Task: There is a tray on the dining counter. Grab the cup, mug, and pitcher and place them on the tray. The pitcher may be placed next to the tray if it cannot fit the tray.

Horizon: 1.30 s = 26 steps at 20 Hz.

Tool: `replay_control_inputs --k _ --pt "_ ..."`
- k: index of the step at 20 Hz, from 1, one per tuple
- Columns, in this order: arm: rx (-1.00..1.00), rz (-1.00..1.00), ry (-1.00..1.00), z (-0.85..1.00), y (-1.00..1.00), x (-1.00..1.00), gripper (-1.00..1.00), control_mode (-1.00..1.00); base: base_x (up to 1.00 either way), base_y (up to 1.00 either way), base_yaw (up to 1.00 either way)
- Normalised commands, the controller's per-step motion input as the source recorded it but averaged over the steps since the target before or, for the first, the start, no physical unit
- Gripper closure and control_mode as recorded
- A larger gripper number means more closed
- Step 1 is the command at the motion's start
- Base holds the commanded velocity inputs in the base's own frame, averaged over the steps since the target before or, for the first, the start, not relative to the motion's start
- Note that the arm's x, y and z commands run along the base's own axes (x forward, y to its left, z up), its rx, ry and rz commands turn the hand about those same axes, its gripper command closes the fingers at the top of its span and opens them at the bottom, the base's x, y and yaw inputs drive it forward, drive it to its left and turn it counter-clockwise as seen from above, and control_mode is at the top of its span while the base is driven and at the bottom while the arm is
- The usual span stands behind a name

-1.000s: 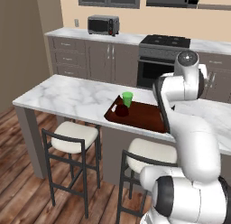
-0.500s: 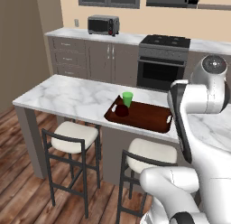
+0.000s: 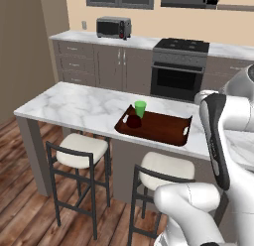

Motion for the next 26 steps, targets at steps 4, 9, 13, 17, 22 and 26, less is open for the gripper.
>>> replay_control_inputs --k 4,9,13,17,22,26 --pt "0.0 0.0 0.0 0.08 0.01 -0.23 -1.0 -1.0 0.0 0.0 0.0" --pt "0.0 0.0 0.0 0.07 0.05 -0.3 -1.0 -1.0 0.0 0.0 0.0" --pt "0.0 0.0 0.0 0.09 0.08 -0.27 -1.0 -1.0 0.0 0.0 0.0" --pt "0.0 0.0 0.0 0.01 0.03 -0.14 -1.0 1.0 -0.2 0.02 0.0" --pt "0.0 0.0 0.0 0.0 0.0 0.0 -1.0 1.0 -0.98 0.0 -0.36" --pt "0.0 0.0 0.0 0.0 0.0 0.0 -1.0 1.0 -1.0 0.0 -0.75"
